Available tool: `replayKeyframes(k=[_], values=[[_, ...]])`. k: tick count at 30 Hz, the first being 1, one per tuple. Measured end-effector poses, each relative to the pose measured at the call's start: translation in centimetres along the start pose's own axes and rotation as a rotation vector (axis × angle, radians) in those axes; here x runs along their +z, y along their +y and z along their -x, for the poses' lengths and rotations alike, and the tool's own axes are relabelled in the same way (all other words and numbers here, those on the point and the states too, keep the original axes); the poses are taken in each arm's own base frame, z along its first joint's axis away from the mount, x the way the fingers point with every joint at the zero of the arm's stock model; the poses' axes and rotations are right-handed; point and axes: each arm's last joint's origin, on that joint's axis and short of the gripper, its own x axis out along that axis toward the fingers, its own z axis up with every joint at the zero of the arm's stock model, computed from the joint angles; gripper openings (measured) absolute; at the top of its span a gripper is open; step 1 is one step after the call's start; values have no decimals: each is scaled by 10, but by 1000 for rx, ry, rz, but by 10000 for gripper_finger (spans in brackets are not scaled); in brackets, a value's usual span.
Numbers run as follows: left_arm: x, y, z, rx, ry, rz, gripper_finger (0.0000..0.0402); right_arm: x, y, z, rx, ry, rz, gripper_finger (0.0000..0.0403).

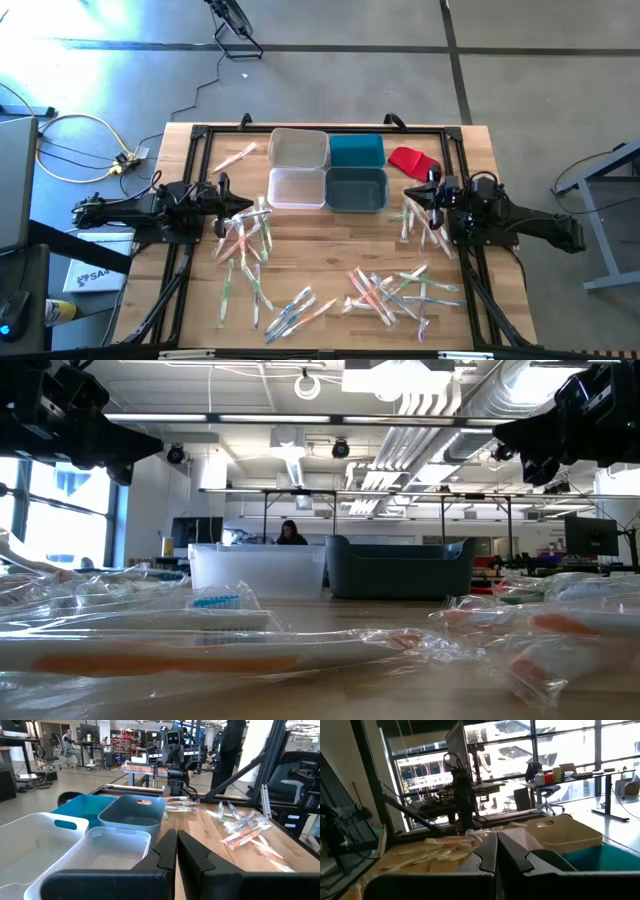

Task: Pick & Place Toothbrushes
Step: Put the orange toothbrush into the blue bin

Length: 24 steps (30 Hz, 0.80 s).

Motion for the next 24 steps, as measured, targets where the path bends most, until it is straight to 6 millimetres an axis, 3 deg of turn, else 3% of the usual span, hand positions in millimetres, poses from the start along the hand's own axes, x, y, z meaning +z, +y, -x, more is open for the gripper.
replayKeyframes(k=[7, 11, 15, 24], values=[[0, 0, 0, 0, 0, -22, 10, 1, -1, 0, -54, -21, 3, 3], [0, 0, 0, -1, 0, -15, 10, 3, -4, 1, -177, 37, -32, 2], [0, 0, 0, 0, 0, -15, 10, 17, -4, 0, -282, 94, -31, 2], [0, 0, 0, 0, 0, -15, 10, 52, 3, -15, -318, 206, -68, 2]])
